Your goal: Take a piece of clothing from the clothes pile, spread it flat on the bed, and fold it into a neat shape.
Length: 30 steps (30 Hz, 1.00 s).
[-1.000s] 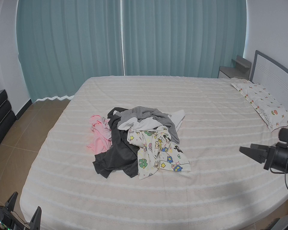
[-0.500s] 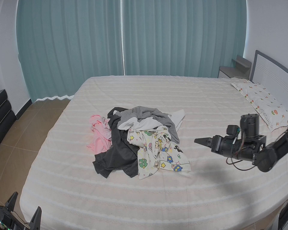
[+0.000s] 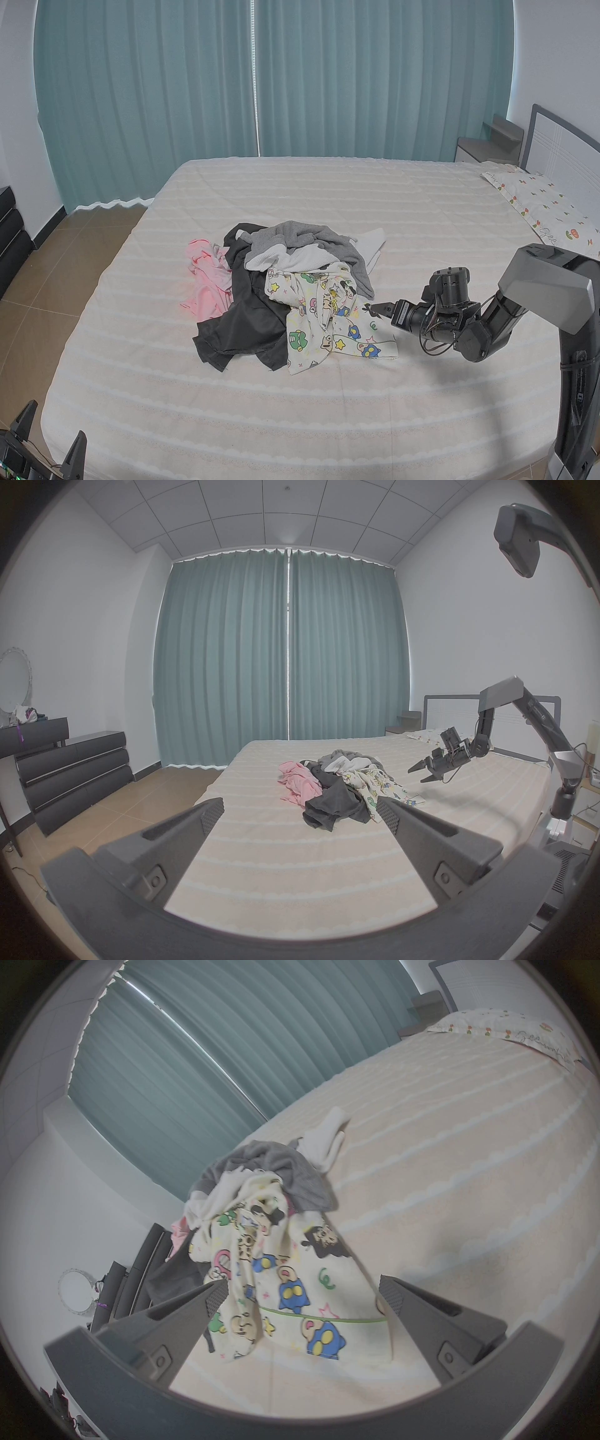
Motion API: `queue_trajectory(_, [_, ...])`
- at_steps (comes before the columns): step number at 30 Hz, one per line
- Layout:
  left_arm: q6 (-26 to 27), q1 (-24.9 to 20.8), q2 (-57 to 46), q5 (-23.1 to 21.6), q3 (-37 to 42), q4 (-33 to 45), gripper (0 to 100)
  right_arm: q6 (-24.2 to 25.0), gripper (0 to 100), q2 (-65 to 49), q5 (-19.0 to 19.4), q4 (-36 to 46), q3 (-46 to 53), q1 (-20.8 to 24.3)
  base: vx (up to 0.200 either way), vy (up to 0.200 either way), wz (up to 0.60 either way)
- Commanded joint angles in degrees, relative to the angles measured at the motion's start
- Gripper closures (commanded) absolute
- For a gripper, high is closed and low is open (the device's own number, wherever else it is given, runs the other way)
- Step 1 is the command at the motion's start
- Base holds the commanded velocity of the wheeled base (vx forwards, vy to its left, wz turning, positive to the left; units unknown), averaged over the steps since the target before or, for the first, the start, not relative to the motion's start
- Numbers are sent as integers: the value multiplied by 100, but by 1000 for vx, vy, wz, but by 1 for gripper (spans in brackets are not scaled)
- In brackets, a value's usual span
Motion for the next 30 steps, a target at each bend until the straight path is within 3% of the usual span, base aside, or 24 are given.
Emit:
queue_trajectory(1, [-1,3,-99,1,101,0,0,-15,0,443,-6,-22,-51,-19,0,0,0])
queue_trajectory(11, [-1,3,-99,1,101,0,0,-200,0,751,12,31,-429,51,0,0,0])
queue_trajectory(16, [-1,3,-99,1,101,0,0,-481,0,856,12,875,-1018,51,0,0,0])
queue_trajectory(29, [-1,3,-99,1,101,0,0,-806,0,935,153,1596,-1519,236,0,0,0])
queue_trajectory(30, [-1,3,-99,1,101,0,0,-841,100,935,205,1683,-1554,236,0,0,0])
